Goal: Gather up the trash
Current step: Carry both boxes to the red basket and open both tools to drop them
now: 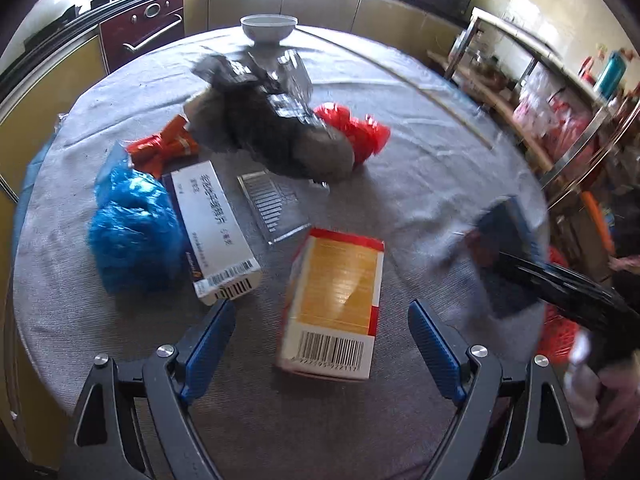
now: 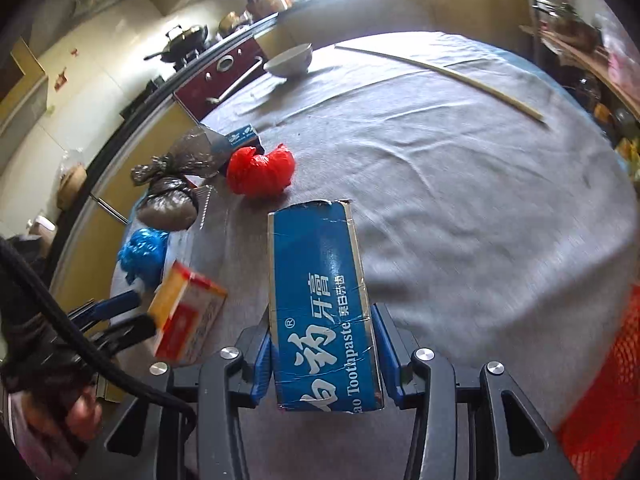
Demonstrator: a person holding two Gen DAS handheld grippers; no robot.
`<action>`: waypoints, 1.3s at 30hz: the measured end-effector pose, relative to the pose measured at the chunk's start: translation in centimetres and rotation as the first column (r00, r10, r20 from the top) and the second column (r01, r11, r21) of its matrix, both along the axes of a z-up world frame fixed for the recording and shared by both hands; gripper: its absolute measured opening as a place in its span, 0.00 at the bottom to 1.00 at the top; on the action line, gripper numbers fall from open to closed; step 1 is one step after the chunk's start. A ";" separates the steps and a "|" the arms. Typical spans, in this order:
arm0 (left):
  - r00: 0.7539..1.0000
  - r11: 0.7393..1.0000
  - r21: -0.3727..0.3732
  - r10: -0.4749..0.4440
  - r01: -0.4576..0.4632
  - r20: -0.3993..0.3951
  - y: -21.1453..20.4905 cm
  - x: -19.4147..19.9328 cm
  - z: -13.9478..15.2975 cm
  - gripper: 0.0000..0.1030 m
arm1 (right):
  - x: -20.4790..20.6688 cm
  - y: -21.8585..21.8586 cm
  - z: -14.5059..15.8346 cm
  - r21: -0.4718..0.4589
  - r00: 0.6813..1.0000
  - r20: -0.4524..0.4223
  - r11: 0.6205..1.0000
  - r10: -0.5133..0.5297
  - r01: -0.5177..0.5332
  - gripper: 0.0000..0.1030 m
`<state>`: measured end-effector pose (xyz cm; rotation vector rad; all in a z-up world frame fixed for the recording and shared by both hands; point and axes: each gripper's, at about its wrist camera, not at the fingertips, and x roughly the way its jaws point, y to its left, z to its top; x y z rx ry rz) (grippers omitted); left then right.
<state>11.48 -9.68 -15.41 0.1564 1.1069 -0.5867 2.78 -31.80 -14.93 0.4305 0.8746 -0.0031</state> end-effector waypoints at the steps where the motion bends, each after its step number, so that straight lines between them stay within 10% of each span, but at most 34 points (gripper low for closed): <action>1: 1.000 1.000 0.009 -0.001 0.001 -0.002 -0.2 -0.1 -0.3 0.71 | -1.0 -0.2 0.1 0.013 1.000 0.010 1.000 -0.003 0.003 0.46; 4: 1.000 0.999 0.044 -0.013 0.014 -0.020 -1.1 0.0 -1.2 0.51 | -3.0 -0.5 0.4 0.018 0.998 0.060 1.000 -0.013 0.012 0.46; 15: 0.987 0.988 0.010 -0.155 0.154 0.032 -5.4 -3.1 1.8 0.50 | -11.5 -5.9 1.2 0.093 0.955 0.200 0.975 -0.219 0.204 0.46; 29: 0.773 0.772 -0.044 -0.635 0.634 0.008 -28.7 -14.0 2.1 0.50 | -26.2 -18.0 -2.9 0.179 0.766 0.125 0.773 -0.631 0.608 0.49; 39: 0.740 0.742 -0.027 -0.671 0.670 -0.055 -34.4 -16.9 -0.8 0.58 | -29.0 -20.6 -5.0 0.255 0.713 0.111 0.713 -0.692 0.653 0.55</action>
